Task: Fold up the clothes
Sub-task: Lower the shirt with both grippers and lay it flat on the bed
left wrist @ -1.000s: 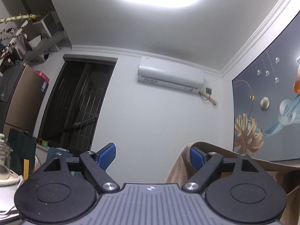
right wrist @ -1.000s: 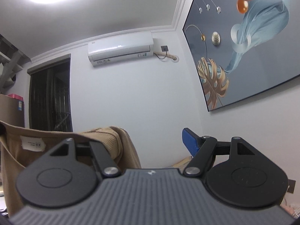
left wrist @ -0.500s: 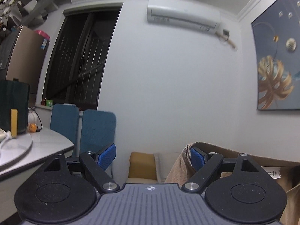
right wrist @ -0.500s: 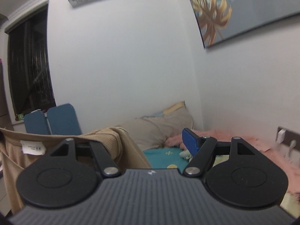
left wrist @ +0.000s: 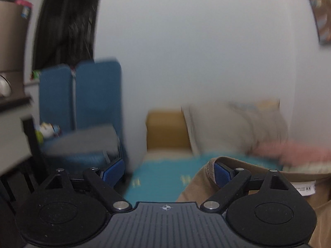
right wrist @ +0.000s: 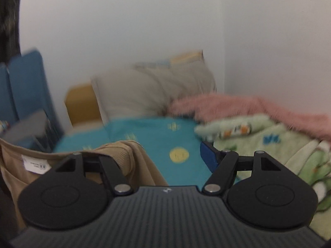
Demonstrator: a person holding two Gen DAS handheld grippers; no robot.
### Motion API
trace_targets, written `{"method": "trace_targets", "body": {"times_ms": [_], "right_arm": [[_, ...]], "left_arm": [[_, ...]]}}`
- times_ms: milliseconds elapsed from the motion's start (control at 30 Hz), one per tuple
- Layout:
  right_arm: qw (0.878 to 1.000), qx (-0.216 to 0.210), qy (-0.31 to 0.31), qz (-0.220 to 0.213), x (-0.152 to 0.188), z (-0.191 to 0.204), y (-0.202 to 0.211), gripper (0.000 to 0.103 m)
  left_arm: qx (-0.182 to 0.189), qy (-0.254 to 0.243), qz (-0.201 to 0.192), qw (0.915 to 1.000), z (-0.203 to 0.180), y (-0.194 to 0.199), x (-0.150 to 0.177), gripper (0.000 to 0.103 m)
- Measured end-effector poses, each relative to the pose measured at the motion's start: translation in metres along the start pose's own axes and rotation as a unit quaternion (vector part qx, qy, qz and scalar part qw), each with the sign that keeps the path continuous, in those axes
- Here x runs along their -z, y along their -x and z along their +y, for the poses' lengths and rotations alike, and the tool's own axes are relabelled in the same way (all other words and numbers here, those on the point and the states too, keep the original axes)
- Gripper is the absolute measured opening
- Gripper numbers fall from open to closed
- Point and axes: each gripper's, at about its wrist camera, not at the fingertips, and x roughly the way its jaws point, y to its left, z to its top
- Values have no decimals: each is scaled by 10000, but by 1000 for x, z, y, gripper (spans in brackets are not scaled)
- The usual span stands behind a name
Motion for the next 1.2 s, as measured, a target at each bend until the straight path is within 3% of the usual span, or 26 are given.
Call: {"method": "trace_targets", "body": {"times_ms": [133,233,300,367,400,500,567,767,967,1100,1200], "right_arm": [[9933,-183,241,1118,58,1,-102,70],[9708,-439,681,2256,99,9,-148,70],[9600,-537,1128,2504,110,17,-160,70],[9609,-852,1069,2408,108,17,-157,71],[9627,-1075,645,2396,104,9,-155,71],[9629,-1359,-543,2265,95,-12,-142,71],[9645,-1382,-715,2135,91,-17,-126,71],[9779,-1355,-518,1503,97,-22,-26,71],[9870,-1321,-316,863,103,-27,75,71],[9902,-1103,-69,859,124,-22,154,71],[9872,-1055,-487,1089,139,-26,202,71]], "left_arm": [[597,-379,1103,9914,-31,-97,62,91],[725,-1001,1826,9754,-56,-136,92,92],[830,-1443,2330,9581,-70,-159,106,92],[1004,-1487,2382,9545,-74,-158,107,93],[1094,-1488,2384,9534,-75,-157,107,94],[1123,-1233,2055,9643,-67,-123,98,102],[1130,-1049,1819,9712,-60,-99,92,103],[1110,-542,1127,9859,-40,-24,74,103],[1155,-144,718,9906,-2,94,95,103],[1228,-73,516,9911,9,181,126,103],[1303,246,652,9890,29,220,148,103]]}}
